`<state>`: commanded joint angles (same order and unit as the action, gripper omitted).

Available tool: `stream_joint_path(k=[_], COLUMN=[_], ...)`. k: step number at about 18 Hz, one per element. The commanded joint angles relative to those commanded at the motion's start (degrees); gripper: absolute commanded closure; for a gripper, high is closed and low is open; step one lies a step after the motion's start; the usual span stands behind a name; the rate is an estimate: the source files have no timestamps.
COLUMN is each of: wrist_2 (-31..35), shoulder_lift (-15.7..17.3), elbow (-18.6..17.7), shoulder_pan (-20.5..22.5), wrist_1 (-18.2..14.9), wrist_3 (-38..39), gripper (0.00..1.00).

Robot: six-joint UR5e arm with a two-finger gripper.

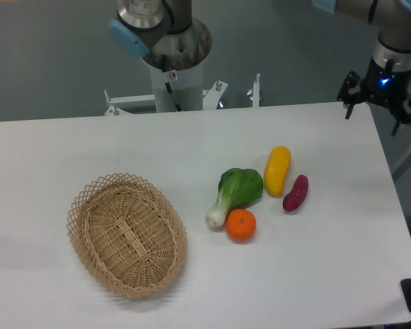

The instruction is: Pick up the mango from the table

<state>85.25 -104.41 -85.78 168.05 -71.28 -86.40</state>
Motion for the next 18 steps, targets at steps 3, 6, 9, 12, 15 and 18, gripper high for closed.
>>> stream_joint_path(k=[3, 6, 9, 12, 15, 18], wrist_2=[-0.1, -0.3, -1.7, -5.0, -6.1, -5.5], shoulder_lift=[0.2, 0.3, 0.7, 1.9, 3.3, 4.6], elbow=[-0.4, -0.6, -2.4, -4.6, -9.7, -13.9], shoulder_pan=[0.0, 0.0, -0.1, -0.1, -0.9, -2.9], wrist_1=[0.3, 0.4, 1.1, 3.0, 7.5, 10.5], wrist_3=[-0.1, 0.1, 0.0, 0.2, 4.4, 13.2], gripper=[0.0, 0.0, 0.0, 0.0, 0.0, 0.0])
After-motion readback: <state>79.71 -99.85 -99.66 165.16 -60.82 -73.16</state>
